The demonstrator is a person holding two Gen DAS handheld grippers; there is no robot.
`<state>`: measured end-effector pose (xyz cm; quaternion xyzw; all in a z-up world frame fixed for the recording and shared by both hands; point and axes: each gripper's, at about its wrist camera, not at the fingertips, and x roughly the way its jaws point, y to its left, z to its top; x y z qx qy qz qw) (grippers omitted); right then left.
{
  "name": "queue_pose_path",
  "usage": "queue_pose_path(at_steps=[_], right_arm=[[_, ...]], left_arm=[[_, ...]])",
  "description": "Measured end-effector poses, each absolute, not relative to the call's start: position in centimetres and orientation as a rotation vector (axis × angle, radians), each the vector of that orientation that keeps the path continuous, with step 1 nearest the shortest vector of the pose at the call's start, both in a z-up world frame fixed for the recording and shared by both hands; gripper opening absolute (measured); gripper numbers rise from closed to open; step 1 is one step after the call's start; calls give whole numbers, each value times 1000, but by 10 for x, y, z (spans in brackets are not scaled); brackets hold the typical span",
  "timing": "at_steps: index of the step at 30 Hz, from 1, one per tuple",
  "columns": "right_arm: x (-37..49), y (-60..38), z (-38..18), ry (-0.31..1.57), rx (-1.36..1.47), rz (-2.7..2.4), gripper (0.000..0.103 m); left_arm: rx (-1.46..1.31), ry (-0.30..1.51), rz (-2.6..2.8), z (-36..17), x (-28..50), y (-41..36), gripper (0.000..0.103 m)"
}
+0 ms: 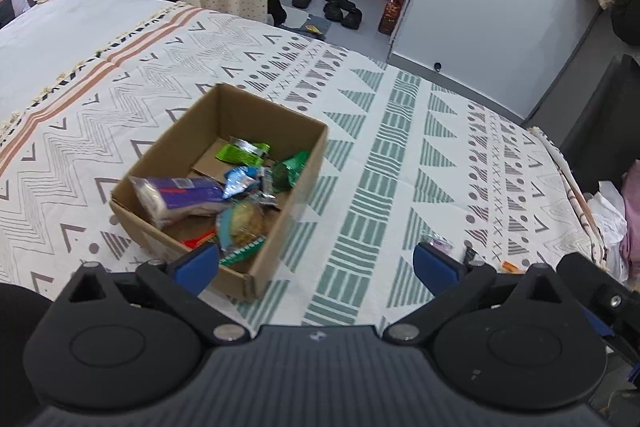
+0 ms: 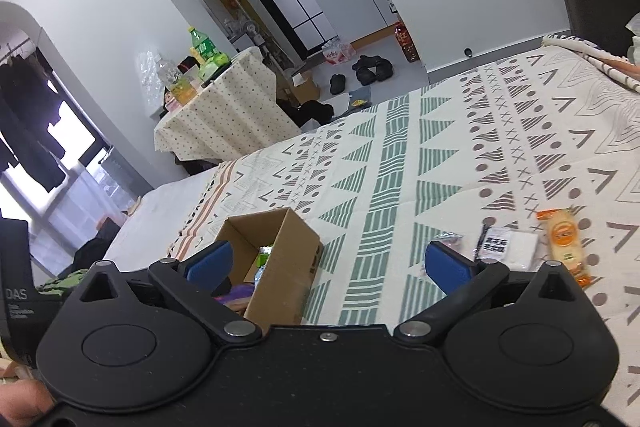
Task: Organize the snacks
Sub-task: 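Move both tools back from the box to the remaining snacks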
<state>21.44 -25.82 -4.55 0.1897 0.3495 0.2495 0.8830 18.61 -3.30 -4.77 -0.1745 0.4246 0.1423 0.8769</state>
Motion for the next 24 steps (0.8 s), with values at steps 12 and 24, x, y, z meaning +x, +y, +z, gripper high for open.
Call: queue_pose_path(at_steps=[12,24], right_arm=[[217,-305,-55,737,417,438,103],[238,-348,-84,796,482,344,103]], left_arm=[[-364,892,238,-63,198,-73,103],[-386,932,194,-86,218,-106,103]])
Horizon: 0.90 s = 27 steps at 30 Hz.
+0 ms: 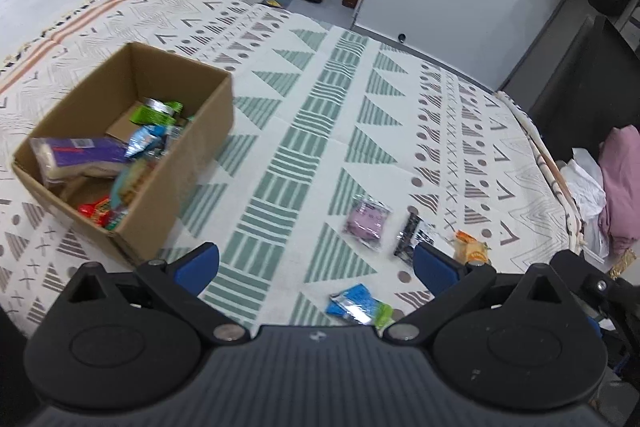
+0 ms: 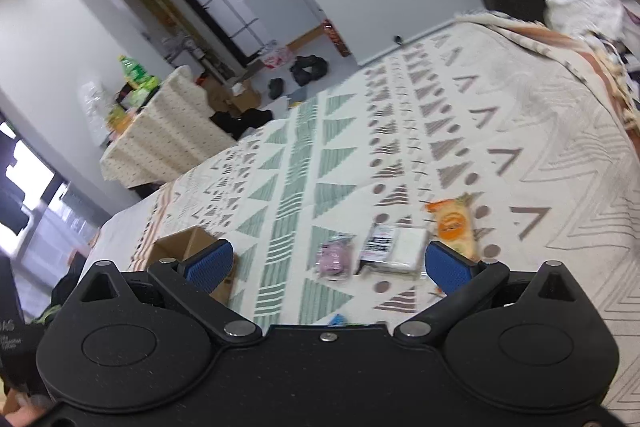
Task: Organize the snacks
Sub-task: 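Move both tools back from the box to the remaining snacks, then grasp a blue-silver packet with the left tool while the right tool grasps the orange biscuit packet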
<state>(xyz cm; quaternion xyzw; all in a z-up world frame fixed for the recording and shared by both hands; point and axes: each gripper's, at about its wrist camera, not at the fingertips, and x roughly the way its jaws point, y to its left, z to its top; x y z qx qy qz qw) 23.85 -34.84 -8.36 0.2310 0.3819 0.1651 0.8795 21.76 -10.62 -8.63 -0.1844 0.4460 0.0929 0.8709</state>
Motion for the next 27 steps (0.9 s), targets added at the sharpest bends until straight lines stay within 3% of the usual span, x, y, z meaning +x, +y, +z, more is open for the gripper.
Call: queue_pose_path(at_steps=[16,22,27], right_arm=[[268,-379,-129,898,554,194,103],[274,-378,-136,895,522,164,101],[276,-372,-140,914,478,182,93]], left_arm=[[-452,1061,183,-153,236,-137,98],[-552,1119,222,-178,240,-144,80],[-650,1178,257,-199,246,-150,64]])
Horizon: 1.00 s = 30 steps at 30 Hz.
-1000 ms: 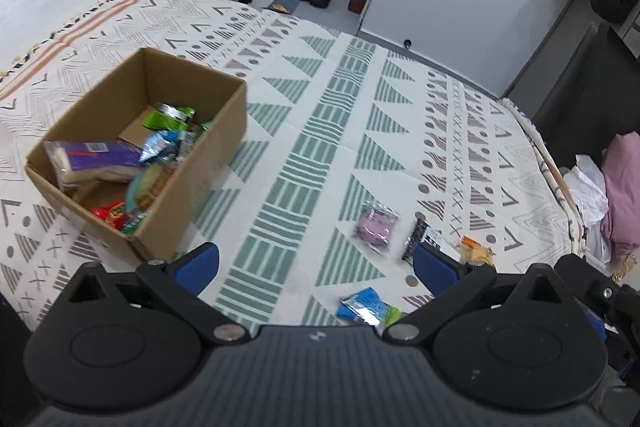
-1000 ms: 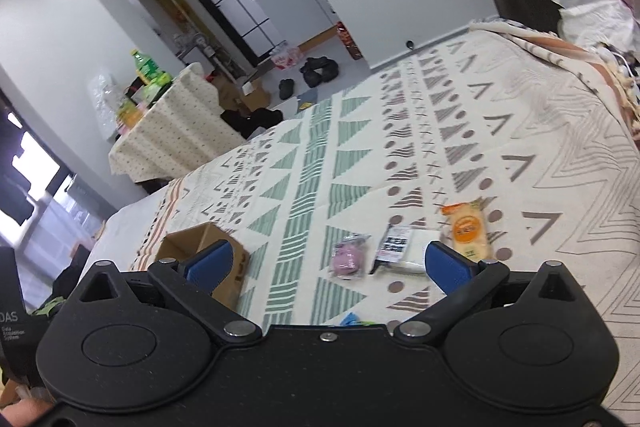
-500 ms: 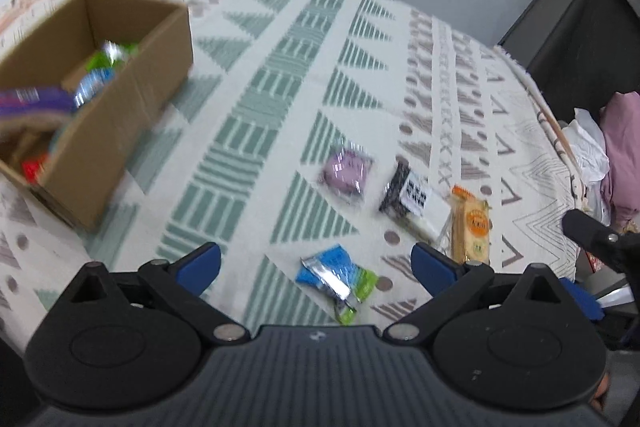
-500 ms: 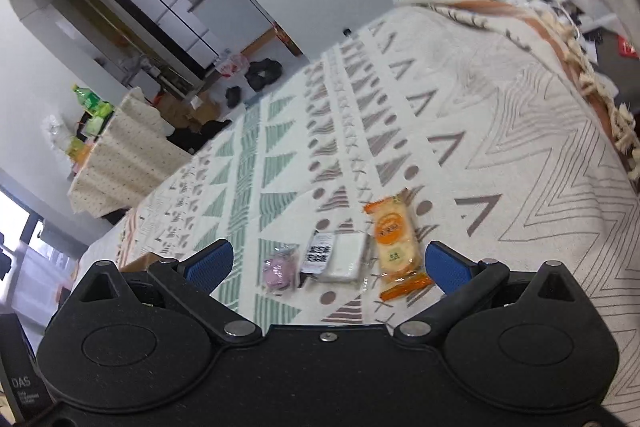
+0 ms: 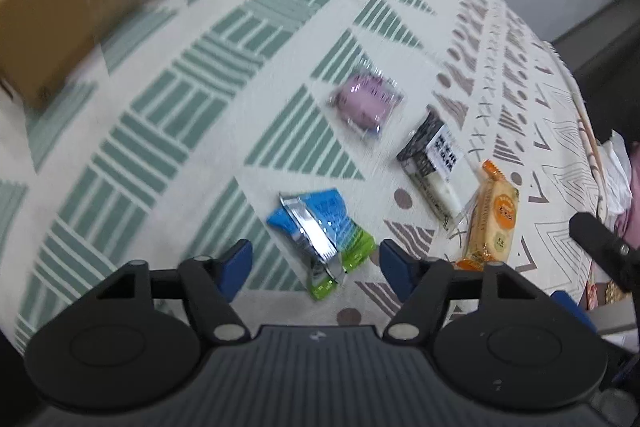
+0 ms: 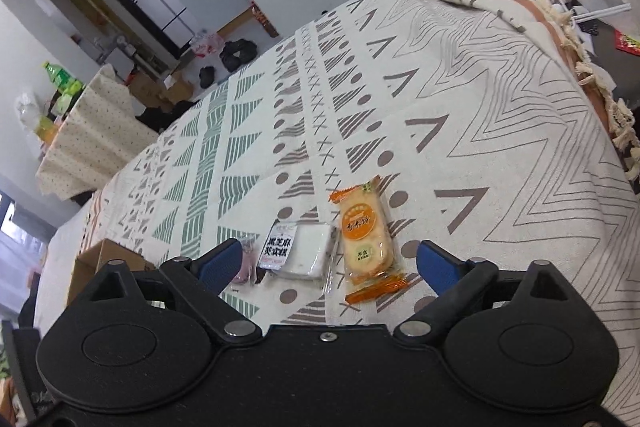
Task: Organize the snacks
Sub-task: 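Grasp a blue-silver packet with the left tool while the right tool grasps the orange biscuit packet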
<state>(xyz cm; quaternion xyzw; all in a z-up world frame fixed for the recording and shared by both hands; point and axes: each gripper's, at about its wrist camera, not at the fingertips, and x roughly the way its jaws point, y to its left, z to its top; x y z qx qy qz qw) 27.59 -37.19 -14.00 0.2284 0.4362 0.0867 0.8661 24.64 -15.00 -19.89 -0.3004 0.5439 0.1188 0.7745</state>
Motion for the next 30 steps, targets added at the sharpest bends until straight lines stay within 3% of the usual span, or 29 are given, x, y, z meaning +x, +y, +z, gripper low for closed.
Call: queue_pose_path(at_steps=[5,8,11,16,24,26,30], right_arm=[[281,-367,-149,937,433,170,90],[287,-362,-156,957,402,159,90],[294,-357,-162,969,366,148,89],[305,-351,-174,990,304,112,87],[311,-338,-190,1039,257,122,61],[310,-335,-191,1045,227,123,42],[307,-340,-188,1033,241,105,34]], left_arm=[[-660,1166,307,-205,250,-156,58],[-662,1155,318,-205,254,-157,41],[-660,1138,330,-204,259,-153,33],[-643,1117,339,-200,267,-145,29],[-628,1095,327,-191,267,-136,27],[-626,1092,321,-188,265,-134,27],[-620,1082,309,-179,259,-131,26]])
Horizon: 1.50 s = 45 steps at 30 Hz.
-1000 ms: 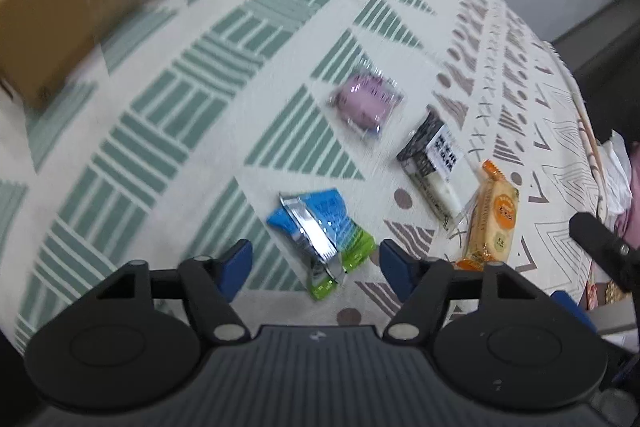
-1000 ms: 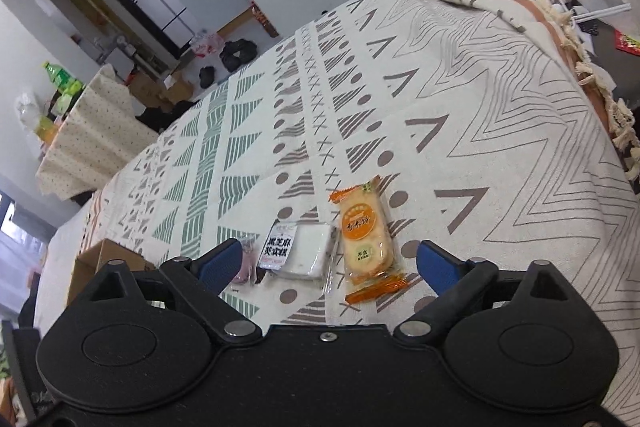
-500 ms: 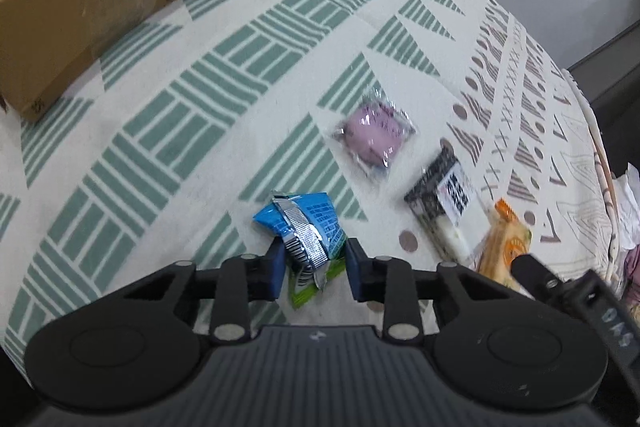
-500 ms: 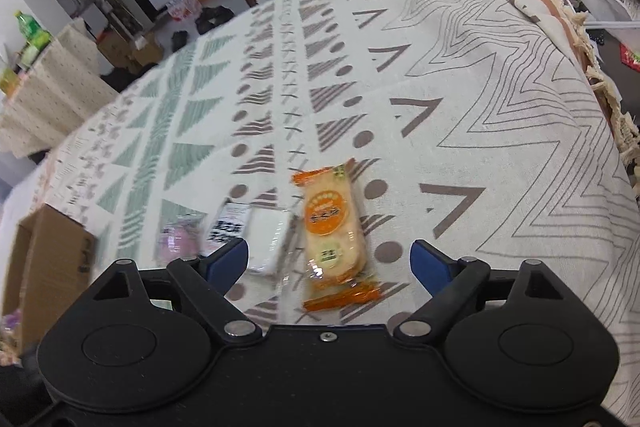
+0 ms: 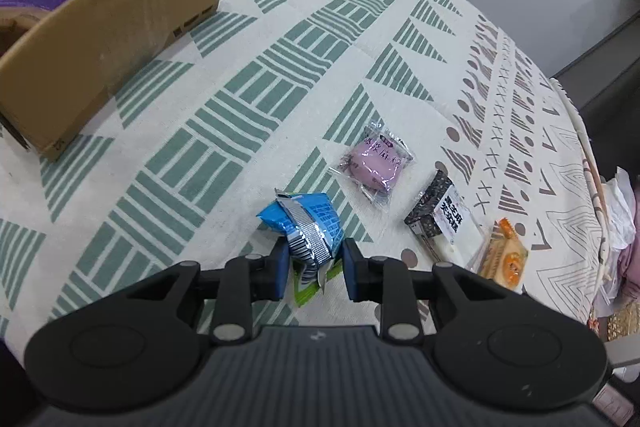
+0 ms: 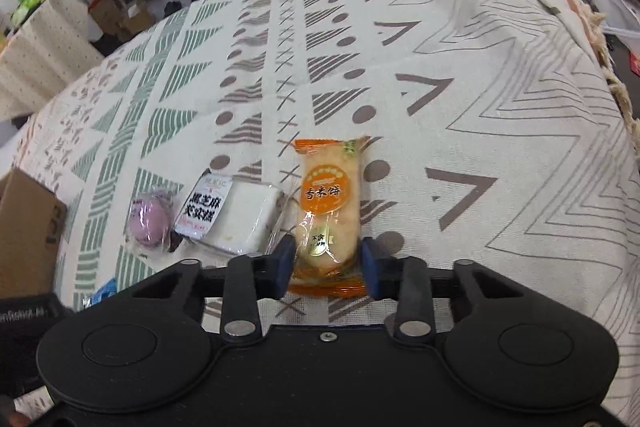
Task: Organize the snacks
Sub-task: 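Grasp a blue-silver packet with the left tool while the right tool grasps the orange biscuit packet, then carry both packets over the cardboard box and open both tools to drop them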
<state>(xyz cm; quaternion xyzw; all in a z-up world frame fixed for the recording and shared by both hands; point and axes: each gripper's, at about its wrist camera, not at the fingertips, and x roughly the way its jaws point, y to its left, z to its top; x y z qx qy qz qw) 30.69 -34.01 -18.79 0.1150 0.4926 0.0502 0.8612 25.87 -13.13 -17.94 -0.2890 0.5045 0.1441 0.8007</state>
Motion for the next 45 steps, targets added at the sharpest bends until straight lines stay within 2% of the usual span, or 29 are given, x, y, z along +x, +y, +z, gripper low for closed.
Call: queue_pose_path(at_steps=[8,20,45], right_arm=[[297,-354,-157,916,367,117,34],[279,-325,-124,829,410,257,34],[266,-249,-93,715,445,450,34]], left_arm=[[-594,1008,275,-147,247,-119,26],[-538,915,252,-103,226,-90,26],[-530,818,328,-66,197,5,26]])
